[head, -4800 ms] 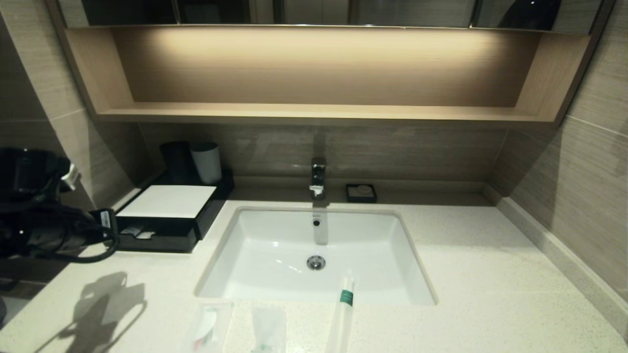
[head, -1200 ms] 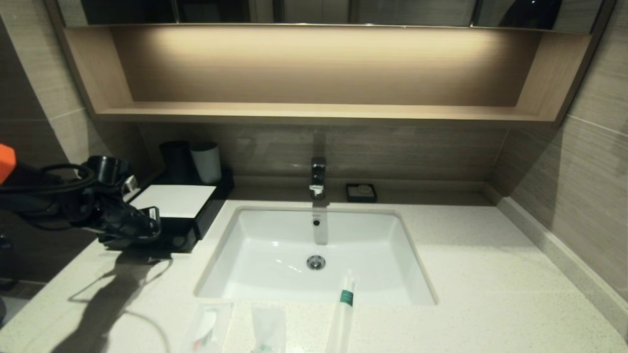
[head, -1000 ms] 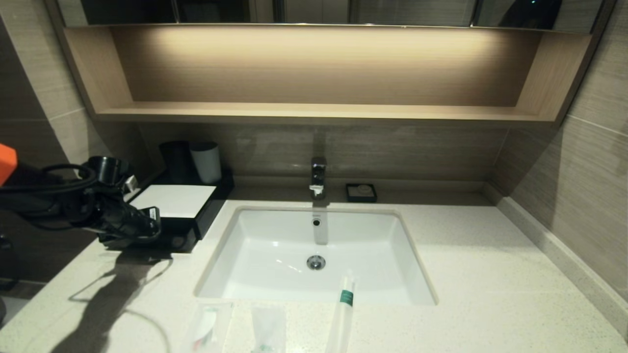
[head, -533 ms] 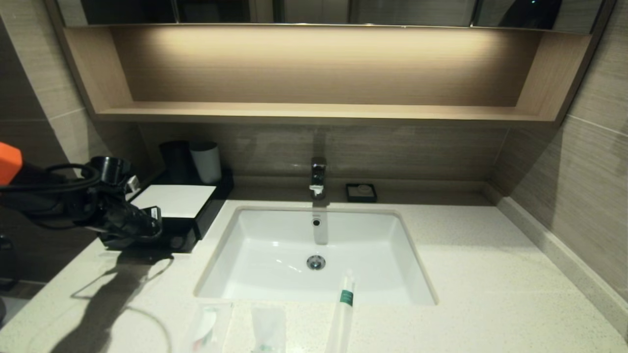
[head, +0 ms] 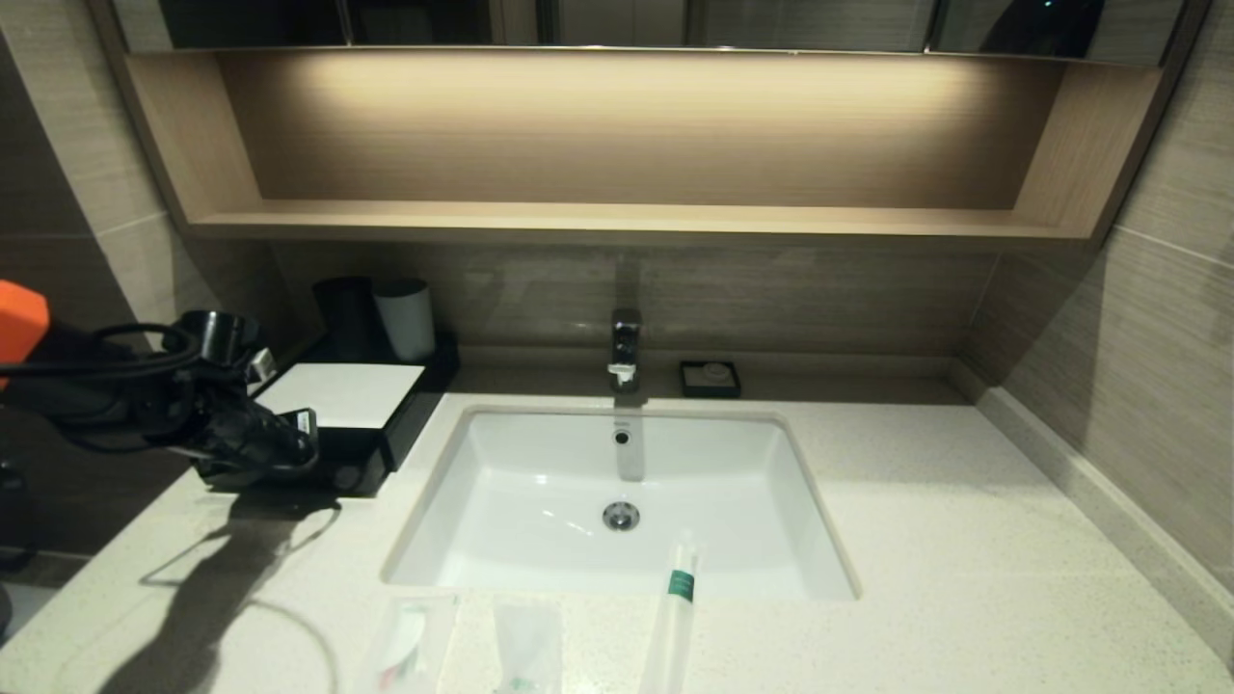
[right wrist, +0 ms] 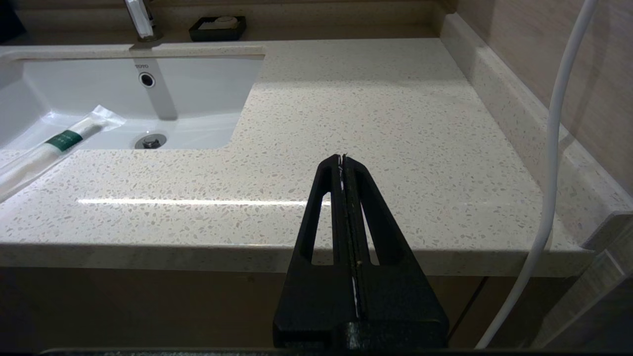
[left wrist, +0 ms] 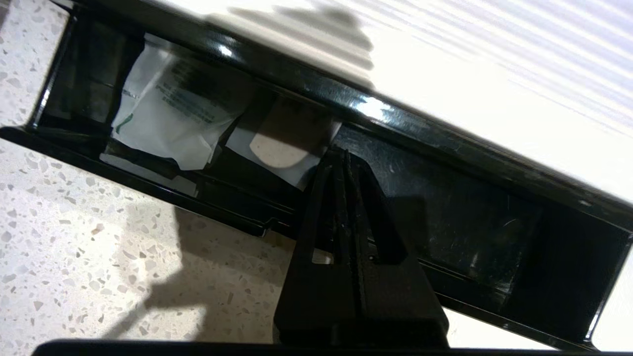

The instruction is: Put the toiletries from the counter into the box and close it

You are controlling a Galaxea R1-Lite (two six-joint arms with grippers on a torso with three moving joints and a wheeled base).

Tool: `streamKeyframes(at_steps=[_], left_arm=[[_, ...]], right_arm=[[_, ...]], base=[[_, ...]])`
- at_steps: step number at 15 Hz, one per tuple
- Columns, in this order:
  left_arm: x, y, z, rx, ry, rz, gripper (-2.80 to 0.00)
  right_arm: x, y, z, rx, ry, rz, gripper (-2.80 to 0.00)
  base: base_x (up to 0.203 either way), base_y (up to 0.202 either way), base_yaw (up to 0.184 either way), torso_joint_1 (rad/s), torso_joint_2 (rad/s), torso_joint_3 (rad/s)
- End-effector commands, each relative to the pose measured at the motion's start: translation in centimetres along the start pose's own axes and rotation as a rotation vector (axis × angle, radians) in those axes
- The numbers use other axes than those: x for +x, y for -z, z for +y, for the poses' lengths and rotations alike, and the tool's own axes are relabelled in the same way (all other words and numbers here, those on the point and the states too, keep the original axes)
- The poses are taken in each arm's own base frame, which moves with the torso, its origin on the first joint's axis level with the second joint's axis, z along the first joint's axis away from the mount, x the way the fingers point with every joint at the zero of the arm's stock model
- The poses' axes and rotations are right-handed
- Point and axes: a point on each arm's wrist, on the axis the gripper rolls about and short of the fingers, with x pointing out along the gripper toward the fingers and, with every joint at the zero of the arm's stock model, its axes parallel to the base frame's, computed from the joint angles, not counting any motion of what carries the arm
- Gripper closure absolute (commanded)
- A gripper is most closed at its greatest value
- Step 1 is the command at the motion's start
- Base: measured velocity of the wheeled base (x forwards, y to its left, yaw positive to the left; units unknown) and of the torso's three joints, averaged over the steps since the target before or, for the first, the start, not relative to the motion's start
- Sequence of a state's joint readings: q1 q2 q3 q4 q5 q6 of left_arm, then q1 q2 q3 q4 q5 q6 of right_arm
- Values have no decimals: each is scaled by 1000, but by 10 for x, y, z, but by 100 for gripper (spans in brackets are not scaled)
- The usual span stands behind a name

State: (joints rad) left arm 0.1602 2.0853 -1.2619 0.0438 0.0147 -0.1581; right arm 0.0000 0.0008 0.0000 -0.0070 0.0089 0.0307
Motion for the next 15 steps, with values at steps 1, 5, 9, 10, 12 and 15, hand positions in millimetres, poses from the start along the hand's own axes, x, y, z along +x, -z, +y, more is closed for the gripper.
streamKeyframes(at_steps=[1,5,9,10,12,15], left_arm=[[5,3,1,0,-4,19,0],[7,5,0,1,-6,37,0],[3,-2,-1,1,-9,58,0],[1,-5,-1,2,-10,60,0],[-4,-9,-1,1,-13,72,0],[-9,-9,-1,8,-20,110,0]], right_arm=[[0,0,0,0,0,0,0],[0,0,0,0,0,0,0],[0,0,0,0,0,0,0],[0,0,0,0,0,0,0],[0,0,0,0,0,2,0],[0,0,0,0,0,0,0]], base=[[0,0,0,0,0,0],[0,0,0,0,0,0],[0,0,0,0,0,0],[0,0,0,0,0,0],[0,0,0,0,0,0],[0,0,0,0,0,0]])
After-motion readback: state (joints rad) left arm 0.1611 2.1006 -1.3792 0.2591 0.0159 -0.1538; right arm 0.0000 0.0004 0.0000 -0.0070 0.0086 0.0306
